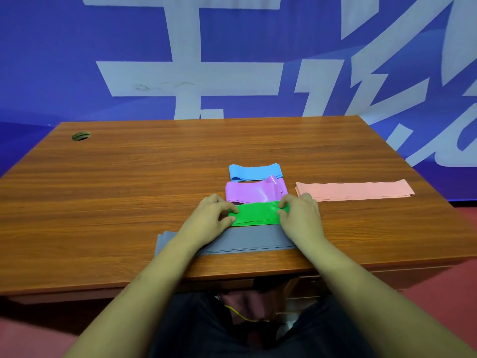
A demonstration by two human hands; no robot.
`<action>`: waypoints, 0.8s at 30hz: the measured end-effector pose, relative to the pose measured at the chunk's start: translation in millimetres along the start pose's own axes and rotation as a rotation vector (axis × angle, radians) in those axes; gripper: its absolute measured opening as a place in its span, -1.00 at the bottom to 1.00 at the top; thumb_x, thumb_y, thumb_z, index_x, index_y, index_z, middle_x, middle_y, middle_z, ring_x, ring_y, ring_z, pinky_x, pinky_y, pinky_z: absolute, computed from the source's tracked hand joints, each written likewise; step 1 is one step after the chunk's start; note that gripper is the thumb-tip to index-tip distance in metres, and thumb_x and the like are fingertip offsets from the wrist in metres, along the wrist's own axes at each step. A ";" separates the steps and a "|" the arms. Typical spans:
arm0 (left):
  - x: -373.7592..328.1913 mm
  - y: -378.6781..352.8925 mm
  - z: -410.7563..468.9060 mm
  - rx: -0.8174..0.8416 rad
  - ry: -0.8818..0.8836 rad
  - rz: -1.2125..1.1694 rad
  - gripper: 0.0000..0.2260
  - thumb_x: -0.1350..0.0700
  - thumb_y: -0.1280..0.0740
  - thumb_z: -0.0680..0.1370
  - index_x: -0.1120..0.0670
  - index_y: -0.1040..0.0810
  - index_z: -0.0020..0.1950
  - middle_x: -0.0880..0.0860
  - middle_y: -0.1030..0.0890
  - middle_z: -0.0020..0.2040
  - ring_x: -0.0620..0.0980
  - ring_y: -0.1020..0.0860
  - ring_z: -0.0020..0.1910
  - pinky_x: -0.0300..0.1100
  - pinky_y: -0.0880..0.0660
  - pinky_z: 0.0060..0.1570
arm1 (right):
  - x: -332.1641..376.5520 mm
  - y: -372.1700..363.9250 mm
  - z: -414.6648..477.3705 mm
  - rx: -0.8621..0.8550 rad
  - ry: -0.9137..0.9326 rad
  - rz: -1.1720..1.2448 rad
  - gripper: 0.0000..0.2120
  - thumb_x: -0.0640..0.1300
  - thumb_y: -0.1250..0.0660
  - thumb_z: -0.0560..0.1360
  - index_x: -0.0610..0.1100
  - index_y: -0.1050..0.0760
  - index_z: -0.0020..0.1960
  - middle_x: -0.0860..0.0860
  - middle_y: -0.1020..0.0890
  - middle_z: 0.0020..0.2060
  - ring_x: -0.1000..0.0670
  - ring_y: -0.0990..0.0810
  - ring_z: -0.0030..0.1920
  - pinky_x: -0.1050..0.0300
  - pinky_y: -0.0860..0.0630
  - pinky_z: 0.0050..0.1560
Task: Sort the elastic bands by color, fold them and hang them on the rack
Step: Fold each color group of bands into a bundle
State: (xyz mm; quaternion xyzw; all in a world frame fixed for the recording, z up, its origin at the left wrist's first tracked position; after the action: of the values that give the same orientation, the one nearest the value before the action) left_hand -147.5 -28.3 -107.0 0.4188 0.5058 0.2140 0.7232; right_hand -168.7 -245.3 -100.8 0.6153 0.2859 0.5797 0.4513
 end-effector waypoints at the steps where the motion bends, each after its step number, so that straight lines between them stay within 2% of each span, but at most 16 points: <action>1: 0.0 -0.2 0.0 0.002 0.001 0.001 -0.79 0.08 -0.39 0.53 -0.03 -0.64 0.15 0.00 -0.47 -0.01 -0.01 -0.46 0.10 -0.15 -0.35 0.25 | -1.2 0.2 -1.0 0.005 -0.006 -0.042 -0.81 -0.11 -0.36 0.49 0.00 -0.57 0.10 -0.13 -0.48 0.06 -0.22 -0.43 0.17 -0.01 -0.40 0.19; 6: -1.8 5.2 -8.3 0.045 -0.008 -0.019 -0.76 0.01 -0.24 0.61 -0.01 -0.60 0.22 0.02 -0.53 0.05 -0.01 -0.48 0.14 -0.09 -0.37 0.27 | 12.4 13.9 -11.8 -0.029 0.112 -0.068 -0.72 -0.10 -0.29 0.52 -0.05 -0.58 0.21 -0.10 -0.45 0.06 -0.14 -0.41 0.16 -0.02 -0.39 0.21; 9: -0.4 22.4 -23.7 0.004 -0.013 -0.030 -0.83 0.08 -0.27 0.61 -0.01 -0.60 0.15 -0.01 -0.55 0.03 -0.06 -0.49 0.09 -0.20 -0.35 0.18 | 32.2 25.7 -24.9 -0.095 0.227 -0.035 -0.70 -0.11 -0.29 0.50 -0.10 -0.59 0.21 -0.09 -0.50 0.11 -0.12 -0.44 0.19 -0.04 -0.40 0.24; 11: 9.0 37.0 -38.5 -0.064 0.026 -0.018 -0.87 0.13 -0.31 0.58 0.01 -0.62 0.08 -0.02 -0.56 -0.01 -0.07 -0.50 0.04 -0.27 -0.33 0.10 | 51.1 22.6 -38.9 -0.074 0.320 0.015 -0.71 -0.12 -0.27 0.50 -0.13 -0.61 0.18 -0.09 -0.53 0.17 -0.11 -0.47 0.21 -0.04 -0.42 0.27; 16: 54.6 65.1 -84.8 -0.215 0.278 0.067 -0.90 0.11 -0.39 0.51 0.02 -0.61 0.01 0.01 -0.52 -0.08 0.04 -0.50 0.02 -0.10 -0.41 0.11 | 92.3 -10.4 -84.6 0.120 0.557 0.090 -0.73 -0.10 -0.25 0.54 -0.15 -0.59 0.18 -0.04 -0.59 0.16 -0.04 -0.50 0.22 0.10 -0.38 0.30; 19: 87.7 72.7 -113.9 -0.307 0.519 0.129 -0.79 0.04 -0.42 0.47 0.11 -0.58 0.03 0.16 -0.54 -0.03 0.22 -0.49 0.06 0.00 -0.42 0.15 | 100.0 -29.2 -105.0 0.167 0.609 0.051 -0.72 -0.04 -0.21 0.55 -0.12 -0.58 0.14 -0.01 -0.61 0.18 -0.04 -0.53 0.23 0.05 -0.41 0.32; 21: 99.1 71.1 -129.1 -0.333 0.670 0.127 -0.69 -0.07 -0.39 0.47 0.15 -0.54 0.03 0.22 -0.54 0.01 0.27 -0.48 0.09 0.02 -0.40 0.16 | 101.0 -39.3 -114.5 0.171 0.609 0.028 -0.68 -0.03 -0.20 0.56 -0.12 -0.58 0.20 -0.02 -0.58 0.28 -0.03 -0.49 0.32 0.08 -0.32 0.42; 24: 96.9 64.9 -136.8 -0.317 0.769 0.099 -0.55 -0.20 -0.36 0.47 0.20 -0.52 0.02 0.23 -0.58 0.02 0.27 -0.50 0.10 0.01 -0.43 0.12 | 101.1 -44.3 -120.5 0.143 0.573 0.014 -0.66 -0.04 -0.18 0.59 -0.13 -0.53 0.28 -0.02 -0.53 0.35 -0.02 -0.44 0.39 0.10 -0.19 0.49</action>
State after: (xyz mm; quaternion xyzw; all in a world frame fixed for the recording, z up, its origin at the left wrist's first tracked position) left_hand -226.2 132.2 -125.9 0.2154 0.6790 0.4644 0.5262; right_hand -261.5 -110.8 -103.6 0.4587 0.4376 0.7113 0.3037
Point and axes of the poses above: each hand's wrist, its own z-axis towards the middle knuckle, its own y-axis out of the back of the hand, x = y × z, the point moved 9 cm from there along z, towards the middle knuckle
